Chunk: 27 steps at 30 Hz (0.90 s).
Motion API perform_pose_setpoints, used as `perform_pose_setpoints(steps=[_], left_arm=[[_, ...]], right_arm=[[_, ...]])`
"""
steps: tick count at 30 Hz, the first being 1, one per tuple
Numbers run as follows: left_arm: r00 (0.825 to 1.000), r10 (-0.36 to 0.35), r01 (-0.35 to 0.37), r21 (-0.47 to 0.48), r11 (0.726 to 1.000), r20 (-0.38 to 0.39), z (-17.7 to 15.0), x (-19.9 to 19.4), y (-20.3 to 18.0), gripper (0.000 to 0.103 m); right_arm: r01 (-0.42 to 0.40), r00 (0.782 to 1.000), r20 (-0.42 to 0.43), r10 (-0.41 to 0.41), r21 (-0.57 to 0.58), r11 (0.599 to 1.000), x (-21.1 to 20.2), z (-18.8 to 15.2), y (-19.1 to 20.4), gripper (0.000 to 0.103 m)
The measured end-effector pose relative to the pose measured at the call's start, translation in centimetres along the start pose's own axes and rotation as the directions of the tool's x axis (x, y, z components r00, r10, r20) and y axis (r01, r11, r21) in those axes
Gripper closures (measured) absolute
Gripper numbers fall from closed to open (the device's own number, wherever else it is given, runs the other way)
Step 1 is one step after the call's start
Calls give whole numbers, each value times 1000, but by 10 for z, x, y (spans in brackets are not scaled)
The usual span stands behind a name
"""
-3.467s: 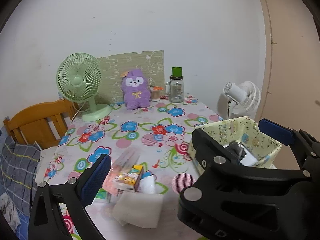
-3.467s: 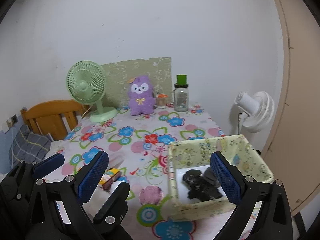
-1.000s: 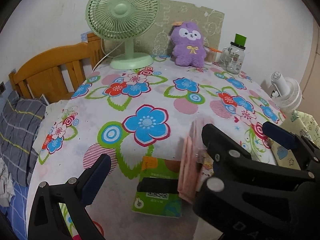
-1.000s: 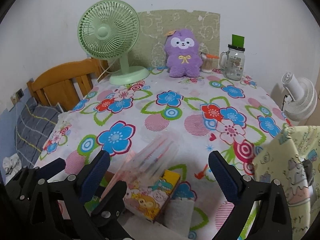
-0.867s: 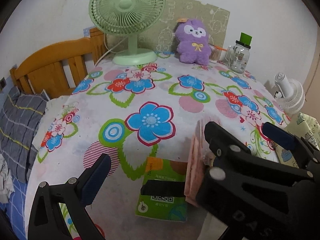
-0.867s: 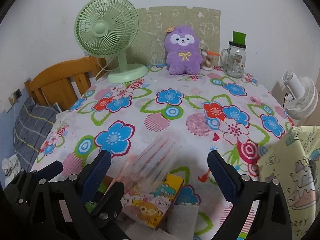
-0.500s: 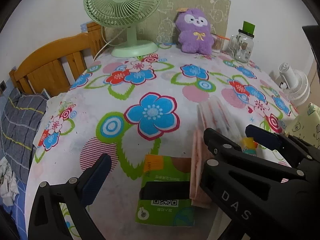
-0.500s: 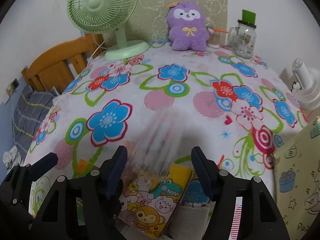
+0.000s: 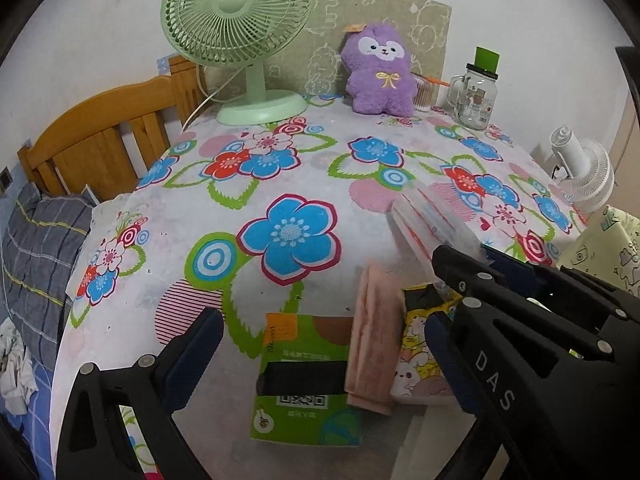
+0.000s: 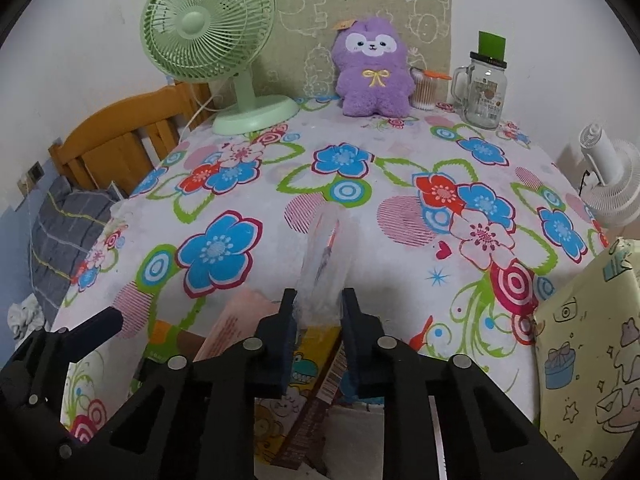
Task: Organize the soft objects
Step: 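Lift the clear pouch with the right tool while the left tool grasps the yellow snack bag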
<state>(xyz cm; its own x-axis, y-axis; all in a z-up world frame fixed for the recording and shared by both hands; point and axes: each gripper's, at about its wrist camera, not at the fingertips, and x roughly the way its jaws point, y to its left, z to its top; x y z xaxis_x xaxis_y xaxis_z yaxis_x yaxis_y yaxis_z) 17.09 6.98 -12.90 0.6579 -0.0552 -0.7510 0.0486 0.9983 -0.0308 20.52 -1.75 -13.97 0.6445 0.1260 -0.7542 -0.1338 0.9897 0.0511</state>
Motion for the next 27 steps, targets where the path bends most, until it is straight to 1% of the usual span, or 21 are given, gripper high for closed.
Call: perform_pose_setpoints(steps=[9, 14, 20, 27], left_arm=[[999, -20, 20, 3, 1000, 26, 1, -13, -17, 2], [998, -40, 40, 23, 999, 38, 1, -19, -32, 2], [998, -64, 62, 48, 997, 30, -3, -19, -50, 2], [996, -83, 83, 79, 993, 6, -6, -11, -66, 2]], right_arm=[[7, 998, 55, -7, 8, 1000, -25, -1, -12, 83], [22, 997, 79, -23, 21, 1000, -42, -5, -25, 83], [39, 996, 80, -42, 39, 998, -52, -12, -42, 83], [29, 997, 64, -33, 58, 998, -52, -21, -55, 83]])
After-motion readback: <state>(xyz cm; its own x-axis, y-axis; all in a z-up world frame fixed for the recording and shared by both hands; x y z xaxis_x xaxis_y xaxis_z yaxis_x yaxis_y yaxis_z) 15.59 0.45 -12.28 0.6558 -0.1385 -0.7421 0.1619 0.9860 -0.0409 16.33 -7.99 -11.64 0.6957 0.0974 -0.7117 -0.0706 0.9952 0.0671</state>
